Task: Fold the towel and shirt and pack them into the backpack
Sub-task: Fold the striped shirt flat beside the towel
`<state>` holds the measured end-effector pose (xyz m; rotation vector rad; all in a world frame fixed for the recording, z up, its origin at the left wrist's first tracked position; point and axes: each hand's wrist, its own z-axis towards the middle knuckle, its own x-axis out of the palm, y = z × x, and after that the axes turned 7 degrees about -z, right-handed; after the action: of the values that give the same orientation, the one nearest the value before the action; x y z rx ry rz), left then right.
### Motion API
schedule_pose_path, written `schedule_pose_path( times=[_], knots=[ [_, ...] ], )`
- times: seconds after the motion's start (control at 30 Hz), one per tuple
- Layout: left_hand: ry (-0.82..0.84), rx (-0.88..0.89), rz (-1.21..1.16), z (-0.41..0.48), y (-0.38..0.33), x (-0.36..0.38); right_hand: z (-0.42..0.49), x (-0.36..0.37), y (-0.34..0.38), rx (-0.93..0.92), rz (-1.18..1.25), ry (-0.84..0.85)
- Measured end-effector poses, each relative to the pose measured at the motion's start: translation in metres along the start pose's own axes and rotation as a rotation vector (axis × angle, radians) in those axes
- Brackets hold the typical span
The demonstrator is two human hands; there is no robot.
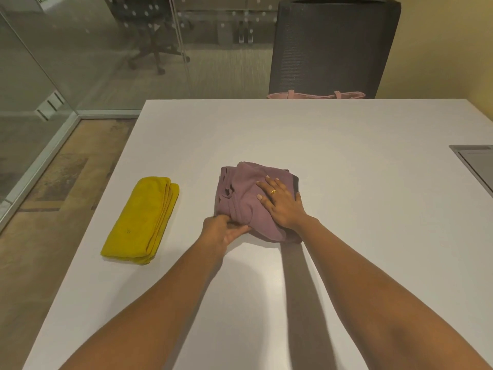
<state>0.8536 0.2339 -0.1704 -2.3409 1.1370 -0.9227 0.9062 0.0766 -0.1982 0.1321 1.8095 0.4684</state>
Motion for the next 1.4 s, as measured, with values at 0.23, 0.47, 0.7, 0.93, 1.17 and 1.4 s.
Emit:
schedule_pose_path(
  times=[0.23,0.47,0.7,0.93,1.17,1.4],
  knots=[
    [-0.153,0.186,0.471,0.007,-0.043,-0.017,-0.002,0.0,-0.005,-0.025,-0.013,-0.003],
    [-0.244,0.377,0.905,0.016,-0.041,-0.024,-0.008,0.002,0.004,-0.023,-0.107,-0.056],
    [0.1,1.047,1.452,0.004,-0.009,0.008,-0.016,0.012,0.035,-0.08,-0.217,-0.238],
    [0.055,0.881,1.917,0.036,0.005,-0.016,-0.017,0.038,0.025,-0.124,-0.335,-0.217],
    [-0.022,0.925,1.846,0.054,0.011,-0.037,-0.016,0.036,0.018,-0.164,-0.233,-0.219],
    [-0.01,0.866,1.788,0.052,0.013,-0.036,-0.025,0.038,0.012,0.125,-0.035,-0.43]
  ],
)
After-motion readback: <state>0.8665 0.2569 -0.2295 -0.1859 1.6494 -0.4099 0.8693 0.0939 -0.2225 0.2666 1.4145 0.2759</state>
